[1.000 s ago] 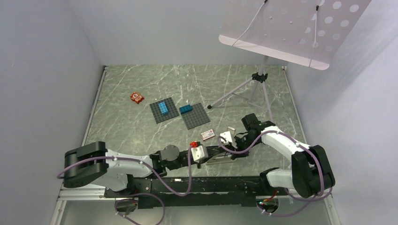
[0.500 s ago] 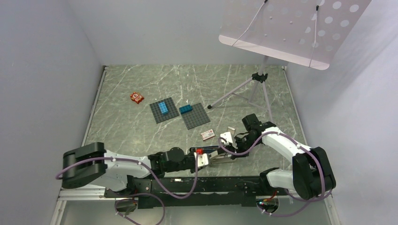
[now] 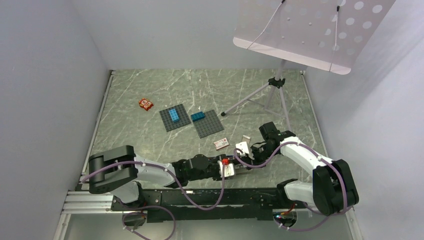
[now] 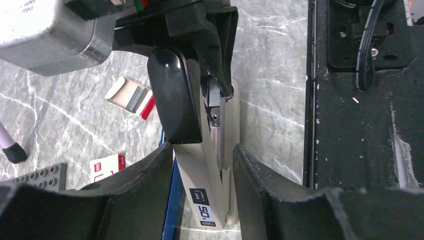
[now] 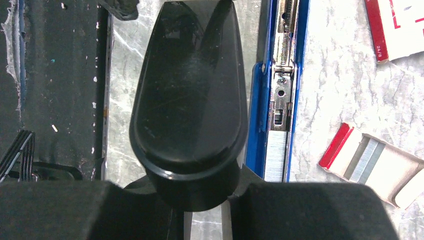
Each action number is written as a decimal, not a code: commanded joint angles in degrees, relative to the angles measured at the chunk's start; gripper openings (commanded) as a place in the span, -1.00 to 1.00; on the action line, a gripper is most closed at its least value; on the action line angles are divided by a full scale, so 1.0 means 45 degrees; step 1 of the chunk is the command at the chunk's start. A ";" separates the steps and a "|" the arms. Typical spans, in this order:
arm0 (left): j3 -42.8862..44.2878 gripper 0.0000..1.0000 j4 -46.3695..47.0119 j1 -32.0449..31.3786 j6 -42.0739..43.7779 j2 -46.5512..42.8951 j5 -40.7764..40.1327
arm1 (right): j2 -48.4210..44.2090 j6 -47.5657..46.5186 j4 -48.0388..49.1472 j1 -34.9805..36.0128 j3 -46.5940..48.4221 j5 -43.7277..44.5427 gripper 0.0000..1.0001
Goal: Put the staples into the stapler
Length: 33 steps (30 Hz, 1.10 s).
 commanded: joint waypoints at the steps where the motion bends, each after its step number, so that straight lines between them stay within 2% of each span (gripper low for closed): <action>1: 0.0080 0.09 0.0892 0.0071 -0.0038 0.0329 -0.0148 | -0.0226 -0.0310 -0.0268 -0.0005 -0.0018 -0.0281 -0.66; 7: 0.0091 0.15 0.0998 0.0353 -0.0646 0.0677 -0.0038 | -0.0131 -0.0306 -0.0285 -0.0006 0.0007 -0.0292 -0.66; 13: 0.0348 -0.01 0.0892 0.0503 -0.1212 0.1241 0.0950 | -0.0190 -0.0277 -0.0261 -0.0007 0.0002 -0.0300 -0.65; 14: 0.0334 -0.07 0.0868 0.0533 -0.1288 0.1265 0.1032 | -0.0200 -0.0284 -0.0253 -0.0007 -0.0015 -0.0300 -0.65; 16: 0.0229 -0.39 0.0979 0.0578 -0.1439 0.1233 0.1083 | -0.0184 -0.0303 -0.0267 -0.0007 -0.0006 -0.0300 -0.64; 20: 0.0266 -0.88 0.0420 0.0669 -0.1516 0.1071 0.1322 | -0.0200 -0.0302 -0.0311 -0.0009 0.0000 -0.0329 -0.56; 22: 0.0404 -1.00 -0.0170 0.0710 -0.1484 0.0993 0.1582 | -0.0255 -0.0319 -0.0367 -0.0022 -0.0001 -0.0381 -0.47; 33: 0.0067 -1.00 -0.1854 0.0936 -0.1545 0.0165 0.2163 | -0.0759 -0.1270 -0.1670 -0.1285 0.0270 -0.0911 -0.02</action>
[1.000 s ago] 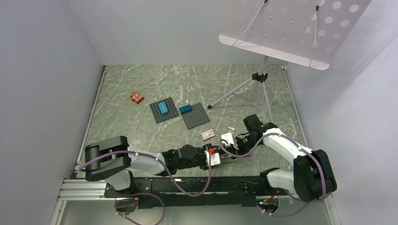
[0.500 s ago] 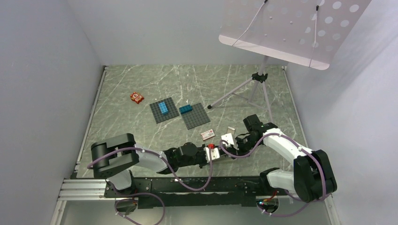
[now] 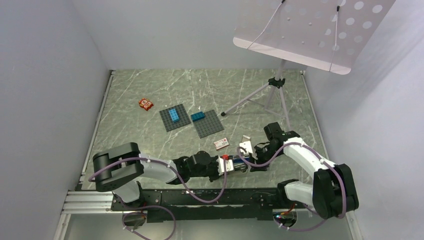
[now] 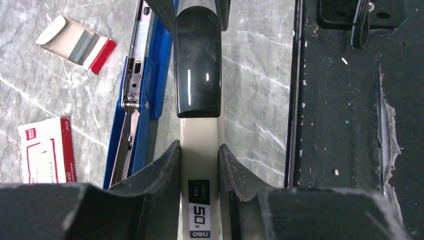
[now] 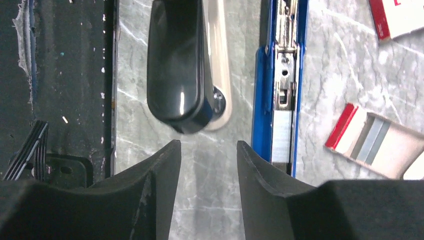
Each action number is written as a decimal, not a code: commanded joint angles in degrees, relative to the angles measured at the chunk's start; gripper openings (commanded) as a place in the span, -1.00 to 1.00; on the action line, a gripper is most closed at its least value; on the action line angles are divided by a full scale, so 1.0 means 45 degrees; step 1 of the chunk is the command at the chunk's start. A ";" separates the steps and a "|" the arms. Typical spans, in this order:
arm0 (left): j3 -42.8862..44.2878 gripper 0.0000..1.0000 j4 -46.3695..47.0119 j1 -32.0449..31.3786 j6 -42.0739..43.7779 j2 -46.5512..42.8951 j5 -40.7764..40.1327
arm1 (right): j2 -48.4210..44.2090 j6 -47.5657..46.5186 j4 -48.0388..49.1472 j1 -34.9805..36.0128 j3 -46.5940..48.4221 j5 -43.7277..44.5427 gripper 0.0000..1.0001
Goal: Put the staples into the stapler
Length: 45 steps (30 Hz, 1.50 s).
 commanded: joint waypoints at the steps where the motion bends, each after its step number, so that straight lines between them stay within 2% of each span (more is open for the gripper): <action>1: -0.0001 -1.00 -0.0764 0.0105 0.0110 -0.0696 0.0674 | -0.0487 -0.0947 -0.1104 -0.0691 0.0353 -0.0837 0.03; 6: 0.0550 -1.00 -0.2955 0.0154 0.0579 -0.1003 0.0788 | -0.0887 -0.1800 -0.2171 -0.1482 0.0656 -0.1163 0.23; 12: 0.0749 -1.00 -0.5530 0.0333 0.0568 -0.1635 0.0448 | -0.1093 -0.1832 -0.2623 -0.2078 0.1057 -0.1419 0.29; 18: -0.0024 -1.00 -0.6537 0.0354 -0.1001 -0.2673 -0.0314 | -0.1027 -0.1850 -0.2726 -0.2620 0.1352 -0.1936 0.30; 22: -0.0304 -1.00 -0.7866 0.0345 -0.3108 -0.3319 -0.1128 | -0.0953 -0.1726 -0.2602 -0.2892 0.1432 -0.2080 0.31; 24: -0.0551 -1.00 -0.8216 0.0318 -0.3803 -0.3719 -0.1335 | -0.0924 -0.1909 -0.2744 -0.2994 0.1519 -0.2331 0.39; 27: -0.1064 -1.00 -0.7976 0.0039 -0.3887 -0.4384 -0.1697 | -0.0738 -0.3528 -0.3911 -0.2968 0.1743 -0.3459 0.65; 29: -0.1008 -1.00 -0.7848 0.0032 -0.3724 -0.4370 -0.1707 | -0.0588 -0.6214 -0.5066 -0.2823 0.1826 -0.4674 0.81; 31: -0.0749 -1.00 -0.7750 0.0033 -0.3580 -0.4095 -0.1707 | -0.0398 -0.7378 -0.5483 -0.2204 0.1792 -0.5904 0.97; 32: -0.0606 -1.00 -0.7694 0.0020 -0.3548 -0.3936 -0.1712 | -0.0257 -0.6834 -0.4732 -0.1680 0.1841 -0.6207 0.98; 35: -0.0423 -1.00 -0.7425 -0.0124 -0.3611 -0.3407 -0.1707 | -0.0006 -0.3484 -0.1749 0.0403 0.1881 -0.5838 0.90; 40: -0.0872 -1.00 -0.6162 -0.0475 -0.3896 -0.3124 -0.2502 | -0.1034 0.1829 0.4395 0.2933 0.0198 -0.3617 0.86; 42: -0.1068 -1.00 -0.5651 -0.0514 -0.3889 -0.3039 -0.2630 | -0.1042 0.2160 0.5020 0.3594 -0.0030 -0.2739 0.82; 45: -0.1167 -1.00 -0.4979 -0.0621 -0.3609 -0.2853 -0.2649 | -0.0444 0.2545 0.5126 0.4282 0.0333 -0.2043 0.60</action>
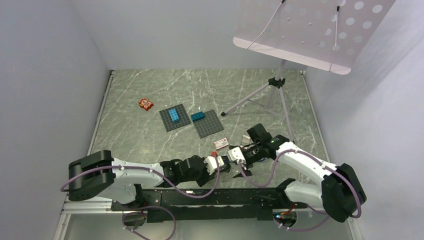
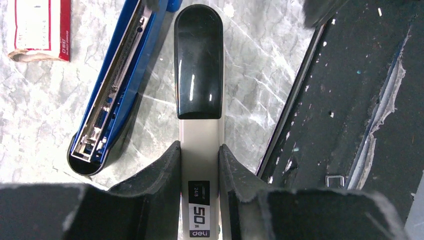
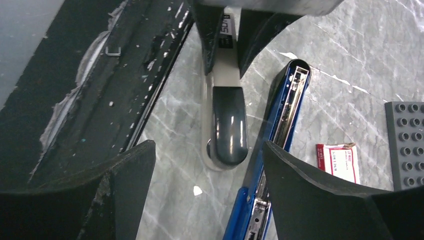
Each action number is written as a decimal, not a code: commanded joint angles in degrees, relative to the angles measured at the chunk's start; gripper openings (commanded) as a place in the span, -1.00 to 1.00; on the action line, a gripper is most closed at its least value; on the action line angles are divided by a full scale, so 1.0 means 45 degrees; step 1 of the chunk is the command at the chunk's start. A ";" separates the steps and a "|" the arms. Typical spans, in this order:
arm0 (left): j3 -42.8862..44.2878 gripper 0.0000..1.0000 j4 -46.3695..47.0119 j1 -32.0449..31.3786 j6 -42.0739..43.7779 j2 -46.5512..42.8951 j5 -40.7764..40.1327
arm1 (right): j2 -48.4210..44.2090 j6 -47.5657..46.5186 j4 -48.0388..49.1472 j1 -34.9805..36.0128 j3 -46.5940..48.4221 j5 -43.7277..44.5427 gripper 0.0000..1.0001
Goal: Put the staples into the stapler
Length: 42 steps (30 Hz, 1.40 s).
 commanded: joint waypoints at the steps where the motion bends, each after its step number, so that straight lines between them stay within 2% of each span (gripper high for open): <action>1: -0.0432 -1.00 0.0675 -0.0215 -0.0029 0.0598 -0.0292 | 0.0458 0.1888 0.2400 0.0871 0.0321 0.1312 0.54; 6: -0.0515 -1.00 0.1100 -0.0325 0.0231 0.0722 -0.0362 | 0.0655 0.2334 0.2820 0.1578 0.0267 0.2317 0.28; 18: -0.0356 -1.00 0.0995 -0.0341 0.0464 0.1032 -0.0262 | 0.1026 0.1562 0.1905 0.1879 0.0216 0.3926 -0.64; 21: -0.0205 -1.00 0.0899 -0.0351 0.0470 0.1274 -0.0120 | 0.1163 0.1226 0.1672 0.2109 0.0143 0.4421 -0.74; 29: -0.0087 -1.00 0.1004 -0.0361 0.0314 0.1711 0.0247 | 0.1468 0.0404 0.1685 0.2723 -0.0530 0.5627 -0.79; 36: 0.0353 -1.00 0.0551 -0.0351 0.0480 0.2345 0.0402 | 0.1947 0.0284 0.1271 0.2892 -0.0351 0.5602 -0.77; 38: 0.0511 -1.00 0.0325 -0.0351 0.0524 0.2461 0.0383 | 0.1953 0.0984 0.1351 0.2827 -0.0048 0.5283 -0.69; 42: 0.0544 -1.00 0.0063 -0.0351 0.0473 0.2305 0.0183 | 0.1246 0.1856 0.0641 0.1394 0.1222 0.3224 -0.30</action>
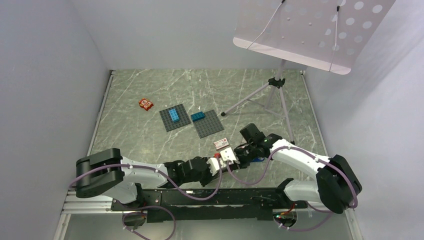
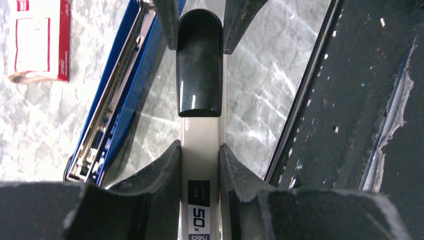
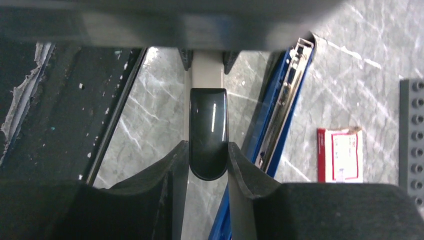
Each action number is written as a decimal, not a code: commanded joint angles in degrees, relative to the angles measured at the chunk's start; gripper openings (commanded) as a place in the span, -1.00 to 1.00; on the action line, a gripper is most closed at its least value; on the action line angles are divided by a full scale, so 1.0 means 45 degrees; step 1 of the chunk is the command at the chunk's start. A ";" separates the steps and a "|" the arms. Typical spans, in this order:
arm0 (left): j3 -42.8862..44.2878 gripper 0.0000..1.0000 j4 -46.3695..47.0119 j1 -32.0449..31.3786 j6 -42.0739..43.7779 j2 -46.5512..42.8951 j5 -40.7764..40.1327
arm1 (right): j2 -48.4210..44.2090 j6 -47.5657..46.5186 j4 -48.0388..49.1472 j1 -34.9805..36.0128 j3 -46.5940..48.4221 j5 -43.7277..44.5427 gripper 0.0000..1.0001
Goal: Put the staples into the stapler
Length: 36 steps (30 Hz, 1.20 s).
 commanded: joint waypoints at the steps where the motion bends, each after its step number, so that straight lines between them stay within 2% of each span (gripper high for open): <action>1: 0.0664 -1.00 -0.1744 -0.0050 -0.0057 0.1090 0.0478 | -0.0224 0.0508 -0.1189 -0.0761 0.1139 -0.0109 -0.22; 9: 0.0313 -1.00 -0.2860 -0.0069 -0.0943 0.0105 -0.0183 | -0.2596 -0.0824 -0.3213 -0.4142 0.1434 -0.2287 0.46; 13: 0.0315 -1.00 -0.3906 -0.0103 -0.1820 -0.0393 -0.0663 | -0.2962 -0.1661 -0.4151 -0.5610 0.1653 -0.3220 0.70; 18: 0.1113 -1.00 -0.7391 -0.0108 -0.4634 -0.0672 -0.1852 | -0.3143 -0.2213 -0.4755 -0.6952 0.1811 -0.3914 0.73; 25: 0.1120 -1.00 -1.0849 0.0008 -0.9057 -0.1597 -0.4107 | -0.3157 -0.2989 -0.5444 -0.8115 0.1836 -0.4458 0.75; 28: 0.0729 -1.00 -1.1159 0.0476 -1.0456 -0.2188 -0.4445 | -0.3138 -0.3287 -0.5706 -0.8426 0.1864 -0.4622 0.75; 31: 0.0439 -1.00 -1.1122 0.1123 -1.1053 -0.2773 -0.4762 | -0.3081 -0.3550 -0.5951 -0.8669 0.1890 -0.4787 0.75; 36: 0.0522 -1.00 -1.0388 0.2884 -1.0410 -0.2923 -0.5093 | -0.2911 -0.3886 -0.6287 -0.9143 0.1894 -0.4785 0.79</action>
